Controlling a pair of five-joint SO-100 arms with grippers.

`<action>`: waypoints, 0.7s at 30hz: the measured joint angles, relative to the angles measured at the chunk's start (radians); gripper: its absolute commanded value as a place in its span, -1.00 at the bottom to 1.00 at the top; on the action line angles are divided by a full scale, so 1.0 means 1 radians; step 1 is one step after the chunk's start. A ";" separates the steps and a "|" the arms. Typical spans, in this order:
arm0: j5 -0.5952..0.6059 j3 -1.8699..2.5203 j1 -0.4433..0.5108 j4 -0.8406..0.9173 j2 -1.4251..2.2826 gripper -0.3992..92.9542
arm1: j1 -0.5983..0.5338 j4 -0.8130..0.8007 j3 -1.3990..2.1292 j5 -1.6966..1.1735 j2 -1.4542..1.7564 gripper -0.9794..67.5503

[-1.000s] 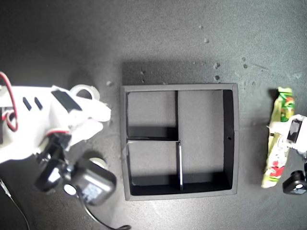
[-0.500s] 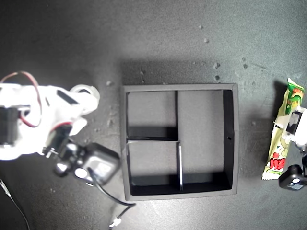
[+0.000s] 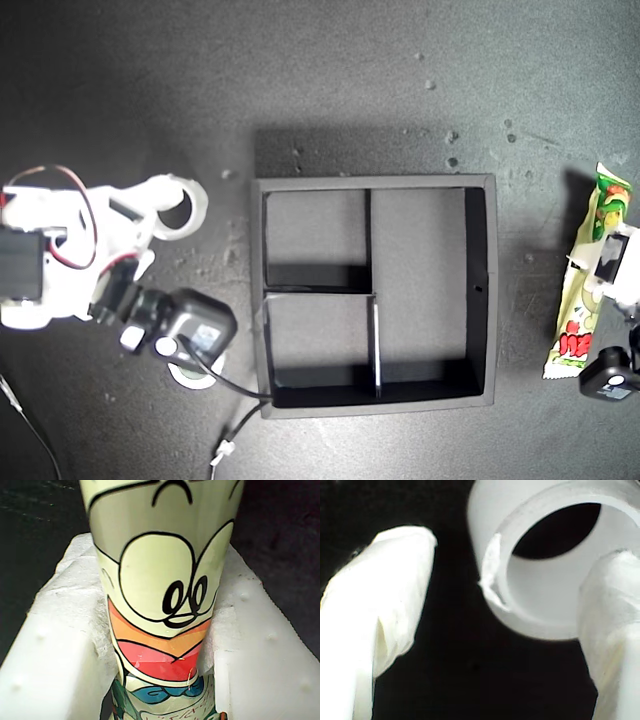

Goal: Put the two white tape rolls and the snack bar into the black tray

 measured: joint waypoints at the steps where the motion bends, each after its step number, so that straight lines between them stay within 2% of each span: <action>1: 0.000 -0.003 -0.002 -0.006 -0.006 -0.56 | 0.012 0.012 -0.015 0.000 0.000 -0.98; 10: -0.014 -0.017 0.006 -0.028 -0.049 -0.59 | 0.124 0.127 -0.236 0.000 -0.003 -0.98; 21: -0.017 0.018 0.029 -0.032 0.080 -0.61 | 0.150 0.164 -0.279 -0.002 -0.003 -0.98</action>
